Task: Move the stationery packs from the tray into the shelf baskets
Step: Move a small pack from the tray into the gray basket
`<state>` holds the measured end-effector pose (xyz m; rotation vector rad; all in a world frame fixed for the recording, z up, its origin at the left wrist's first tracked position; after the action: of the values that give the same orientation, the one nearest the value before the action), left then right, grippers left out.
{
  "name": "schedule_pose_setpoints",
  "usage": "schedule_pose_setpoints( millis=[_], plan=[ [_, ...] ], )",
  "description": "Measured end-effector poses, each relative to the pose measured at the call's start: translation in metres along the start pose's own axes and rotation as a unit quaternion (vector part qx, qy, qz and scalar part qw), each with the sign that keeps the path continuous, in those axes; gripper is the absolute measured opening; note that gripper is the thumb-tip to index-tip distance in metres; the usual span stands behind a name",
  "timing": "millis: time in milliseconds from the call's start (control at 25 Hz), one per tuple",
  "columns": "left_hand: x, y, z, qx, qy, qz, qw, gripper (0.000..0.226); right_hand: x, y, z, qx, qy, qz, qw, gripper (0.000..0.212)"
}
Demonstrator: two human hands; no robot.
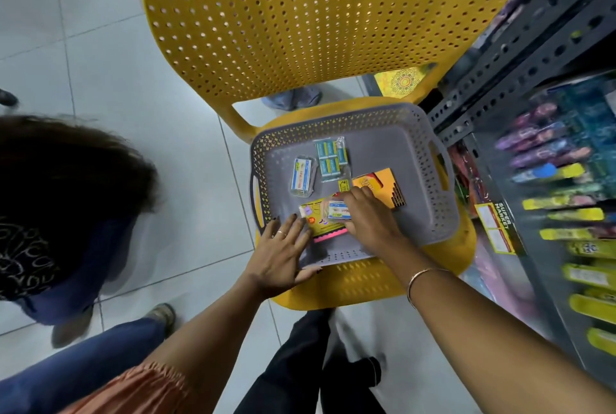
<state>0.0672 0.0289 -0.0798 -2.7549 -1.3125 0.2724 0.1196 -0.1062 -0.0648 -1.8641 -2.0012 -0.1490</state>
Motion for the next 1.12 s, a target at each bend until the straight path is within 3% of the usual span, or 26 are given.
schedule_pose_setpoints(
  millis=[160, 280, 600, 840, 1120],
  plan=[
    [0.0, -0.002, -0.003, 0.021, -0.022, -0.013, 0.999, 0.081, -0.009, 0.001, -0.035, -0.032, -0.014, 0.008, 0.999, 0.051],
    [-0.013, 0.007, -0.03, 0.008, -0.037, 0.005, 0.999, 0.081, -0.02, -0.001, -0.106, -0.093, -0.005, 0.035, 0.995, 0.045],
    [-0.1, 0.115, -0.21, -0.128, -0.071, 0.117, 0.982, 0.08, -0.044, -0.059, -0.38, -0.31, -0.01, 0.096, 0.946, 0.05],
    [-0.215, 0.156, -0.366, -0.281, -0.053, 0.241, 0.927, 0.078, -0.077, -0.202, -0.551, -0.422, -0.051, 0.178, 0.888, 0.05],
    [-0.426, 0.108, -0.466, -0.35, -0.133, 0.369, 0.851, 0.093, -0.149, -0.422, -0.62, -0.434, -0.128, 0.325, 0.83, 0.045]
  ],
)
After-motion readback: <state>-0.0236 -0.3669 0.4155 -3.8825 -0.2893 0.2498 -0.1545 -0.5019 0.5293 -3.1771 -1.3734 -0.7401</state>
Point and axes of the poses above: each hand's wrist, its own y-axis towards the middle knuckle, its own z-axis out of the palm, x = y × z, the point moved 9 cm from there along y, towards the middle knuckle, and after that the axes turned 12 degrees about -x, right-handed, at the moved point
